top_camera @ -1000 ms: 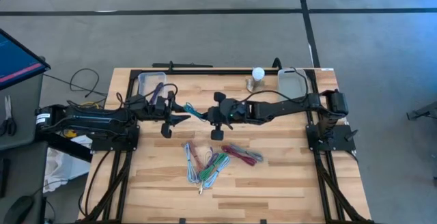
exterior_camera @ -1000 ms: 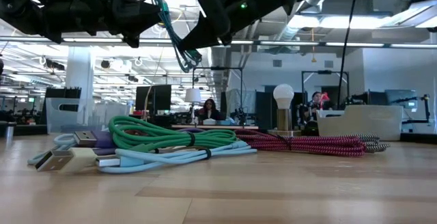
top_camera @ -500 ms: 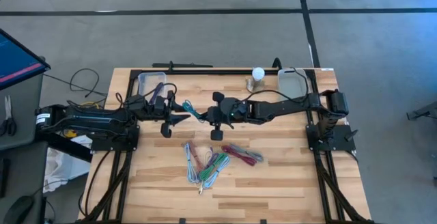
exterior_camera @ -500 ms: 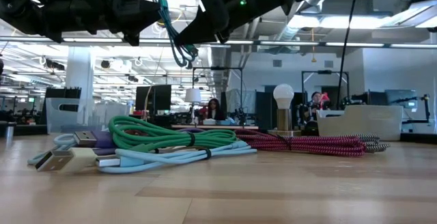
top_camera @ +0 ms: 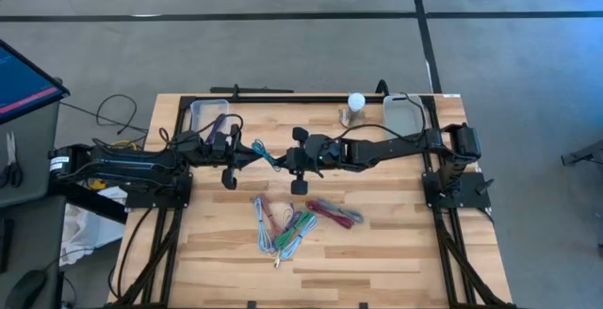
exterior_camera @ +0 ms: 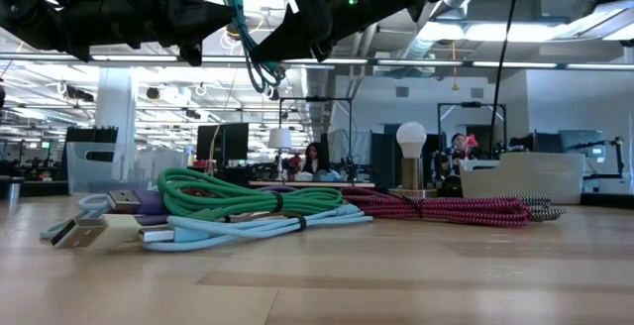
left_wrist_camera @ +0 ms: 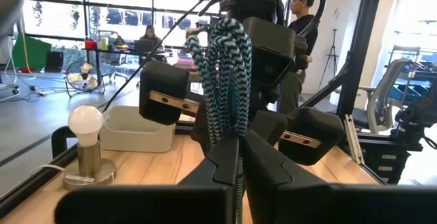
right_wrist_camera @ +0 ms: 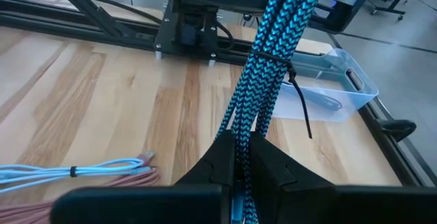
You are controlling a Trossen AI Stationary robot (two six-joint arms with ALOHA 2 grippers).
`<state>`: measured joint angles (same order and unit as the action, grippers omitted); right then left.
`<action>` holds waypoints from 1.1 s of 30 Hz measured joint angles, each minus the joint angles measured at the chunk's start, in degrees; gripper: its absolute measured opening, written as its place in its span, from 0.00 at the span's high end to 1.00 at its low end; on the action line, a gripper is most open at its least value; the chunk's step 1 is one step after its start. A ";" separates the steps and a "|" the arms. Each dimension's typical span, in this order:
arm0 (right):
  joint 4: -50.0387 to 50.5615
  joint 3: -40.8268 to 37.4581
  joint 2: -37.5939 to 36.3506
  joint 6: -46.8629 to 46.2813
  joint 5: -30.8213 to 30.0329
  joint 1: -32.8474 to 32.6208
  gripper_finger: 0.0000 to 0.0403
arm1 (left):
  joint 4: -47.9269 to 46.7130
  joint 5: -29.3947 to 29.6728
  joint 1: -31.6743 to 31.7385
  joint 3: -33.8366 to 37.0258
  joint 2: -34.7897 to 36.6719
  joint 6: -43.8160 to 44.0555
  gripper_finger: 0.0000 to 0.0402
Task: Pick & Place USB Port
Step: Put the blue and black charger cable into the transparent bin
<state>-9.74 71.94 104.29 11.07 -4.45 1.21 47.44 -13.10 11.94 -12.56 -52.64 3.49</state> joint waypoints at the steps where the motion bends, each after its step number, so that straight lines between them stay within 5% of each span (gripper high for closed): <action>1: -0.02 0.00 -0.02 0.00 0.00 -0.02 0.96 | 0.04 0.00 0.00 0.00 0.00 0.00 0.97; 11: 1.20 0.06 -1.28 0.02 0.15 -0.11 0.78 | -0.09 0.15 0.02 0.02 -0.04 -0.72 0.98; 20: 15.07 0.02 -8.64 1.38 -0.07 -0.06 0.71 | -3.04 0.02 1.96 0.09 1.23 -2.43 0.99; 27: 24.33 0.00 -14.90 1.34 -0.15 -0.02 0.71 | -13.18 1.14 7.86 0.11 10.69 -2.95 0.99; 33: 31.42 0.00 -18.88 -0.47 -0.31 0.00 0.71 | -30.84 2.52 12.16 0.11 23.54 -2.95 0.99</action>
<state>21.68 71.94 85.41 10.60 -4.75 1.21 16.61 -10.58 24.11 -12.45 -29.10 0.54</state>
